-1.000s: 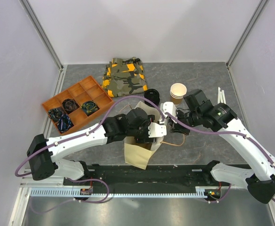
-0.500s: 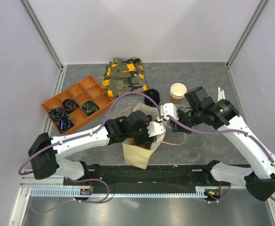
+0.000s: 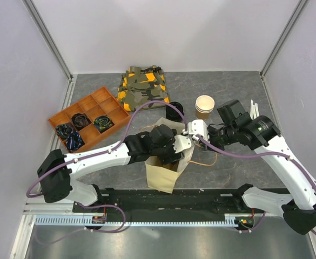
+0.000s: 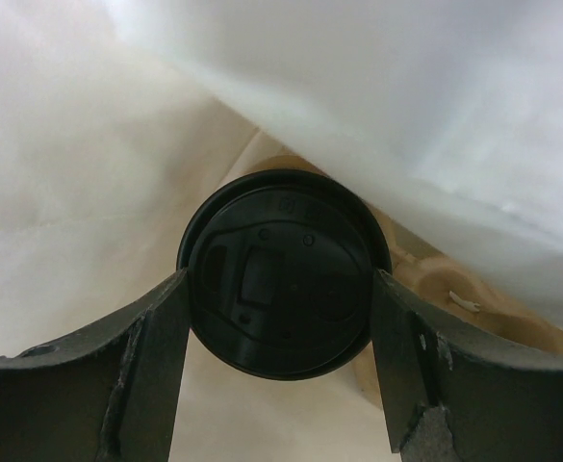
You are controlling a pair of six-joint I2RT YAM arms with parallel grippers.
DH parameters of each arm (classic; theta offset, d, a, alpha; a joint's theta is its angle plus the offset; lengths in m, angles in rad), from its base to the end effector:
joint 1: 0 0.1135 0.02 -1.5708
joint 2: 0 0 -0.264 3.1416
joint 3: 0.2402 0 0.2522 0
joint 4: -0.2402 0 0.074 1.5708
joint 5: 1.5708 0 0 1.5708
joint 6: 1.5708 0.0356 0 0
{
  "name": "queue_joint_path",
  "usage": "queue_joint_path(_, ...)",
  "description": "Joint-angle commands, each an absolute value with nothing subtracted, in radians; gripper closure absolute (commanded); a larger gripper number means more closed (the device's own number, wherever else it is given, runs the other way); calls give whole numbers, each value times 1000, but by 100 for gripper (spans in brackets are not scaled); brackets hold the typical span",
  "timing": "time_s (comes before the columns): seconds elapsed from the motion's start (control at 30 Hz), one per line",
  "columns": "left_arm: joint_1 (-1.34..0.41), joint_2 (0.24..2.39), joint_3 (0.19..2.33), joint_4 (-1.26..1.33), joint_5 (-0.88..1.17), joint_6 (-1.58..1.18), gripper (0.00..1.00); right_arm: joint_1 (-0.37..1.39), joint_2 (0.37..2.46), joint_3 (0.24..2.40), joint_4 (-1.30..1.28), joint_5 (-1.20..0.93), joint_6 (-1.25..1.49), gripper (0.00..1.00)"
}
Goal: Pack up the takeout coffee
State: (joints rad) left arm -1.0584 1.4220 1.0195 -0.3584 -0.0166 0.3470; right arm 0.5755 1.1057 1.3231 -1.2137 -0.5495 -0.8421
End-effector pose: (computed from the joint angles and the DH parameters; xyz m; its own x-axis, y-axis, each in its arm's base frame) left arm 0.1521 -0.2691 0.2583 -0.0236 0.7355 -0.6772 0.9289 0.2664 0.2571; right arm 0.1447 0.1160 0.3733 0.0549 -0.7227 -0.6889 -0.9930 0.0327 -0.1135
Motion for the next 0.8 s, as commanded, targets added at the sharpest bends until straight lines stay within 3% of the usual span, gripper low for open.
queue_joint_path(0.0,-1052,1499,991,-491,51,219,78,568,1066,1307,-1253,-591,-881,100)
queue_joint_path(0.77,-1052,1603,977,-540,103,195,80,554,1062,1307,-1253,-584,-885,100)
